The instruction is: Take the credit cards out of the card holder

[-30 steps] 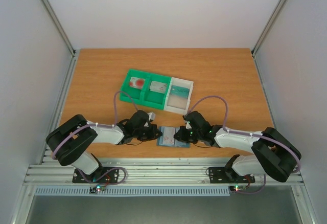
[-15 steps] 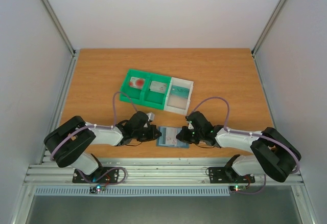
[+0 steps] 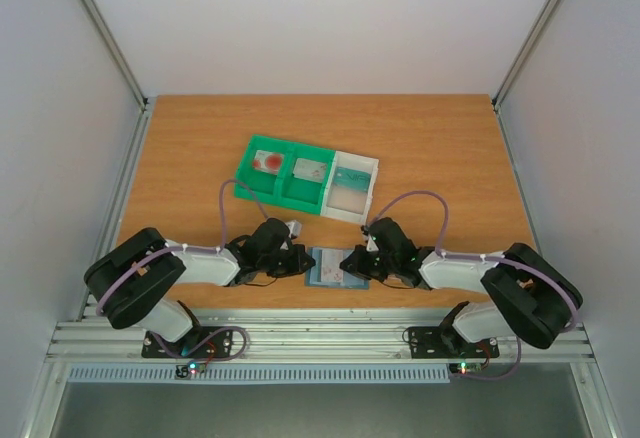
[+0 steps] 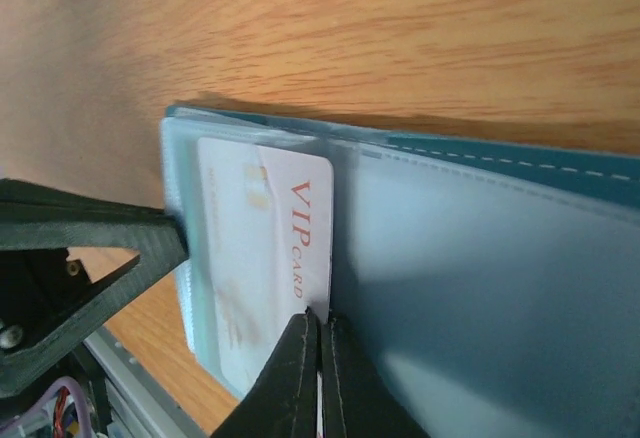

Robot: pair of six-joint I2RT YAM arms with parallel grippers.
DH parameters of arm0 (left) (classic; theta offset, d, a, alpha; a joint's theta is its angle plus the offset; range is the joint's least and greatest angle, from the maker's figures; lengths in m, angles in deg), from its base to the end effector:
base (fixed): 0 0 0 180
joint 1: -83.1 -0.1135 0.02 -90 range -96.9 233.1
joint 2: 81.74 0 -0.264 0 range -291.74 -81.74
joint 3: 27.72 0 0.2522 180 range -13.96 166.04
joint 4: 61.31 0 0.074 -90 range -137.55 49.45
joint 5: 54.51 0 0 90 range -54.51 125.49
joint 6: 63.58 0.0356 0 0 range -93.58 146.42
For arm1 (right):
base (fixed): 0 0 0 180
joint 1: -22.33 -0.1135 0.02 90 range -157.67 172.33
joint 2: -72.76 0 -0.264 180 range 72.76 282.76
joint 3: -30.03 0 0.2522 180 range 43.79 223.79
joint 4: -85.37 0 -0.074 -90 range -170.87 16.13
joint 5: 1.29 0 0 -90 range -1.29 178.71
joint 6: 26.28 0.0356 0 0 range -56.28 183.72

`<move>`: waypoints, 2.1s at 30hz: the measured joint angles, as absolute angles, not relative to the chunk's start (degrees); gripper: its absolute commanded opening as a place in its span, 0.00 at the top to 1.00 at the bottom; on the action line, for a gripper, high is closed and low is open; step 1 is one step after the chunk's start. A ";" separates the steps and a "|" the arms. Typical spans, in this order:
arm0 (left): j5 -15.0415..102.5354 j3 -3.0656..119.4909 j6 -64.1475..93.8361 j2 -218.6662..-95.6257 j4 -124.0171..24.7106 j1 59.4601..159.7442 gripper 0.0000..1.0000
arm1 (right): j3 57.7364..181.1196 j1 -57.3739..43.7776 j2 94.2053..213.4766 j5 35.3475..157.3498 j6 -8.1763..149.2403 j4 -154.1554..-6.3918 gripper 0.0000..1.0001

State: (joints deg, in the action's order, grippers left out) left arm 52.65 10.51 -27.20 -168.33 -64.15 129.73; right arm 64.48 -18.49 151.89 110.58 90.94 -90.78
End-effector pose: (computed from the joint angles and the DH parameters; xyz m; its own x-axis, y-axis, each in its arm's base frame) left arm 0.1624 -0.1872 0.1115 -0.9641 -0.0996 -0.2461 0.1017 0.7176 -0.6890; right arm 0.1581 0.1541 0.1152 -0.8671 -0.1881 -0.4612 -0.4461 0.7052 0.5511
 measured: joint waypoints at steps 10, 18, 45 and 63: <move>52.59 10.34 -27.53 -168.33 -64.43 129.73 0.99 | 63.91 -17.22 144.75 110.18 89.50 -86.19 0.99; 52.24 10.23 -27.79 -167.80 -63.89 129.73 0.91 | 64.13 -15.91 138.78 109.22 86.74 -78.72 0.99; 62.14 12.96 -16.95 -129.51 -45.11 129.76 0.48 | 85.57 -15.52 127.11 127.58 63.12 -47.26 0.99; 75.49 15.50 -15.05 -124.48 -40.85 129.76 0.58 | 85.88 -15.49 124.29 146.51 62.66 -51.22 0.99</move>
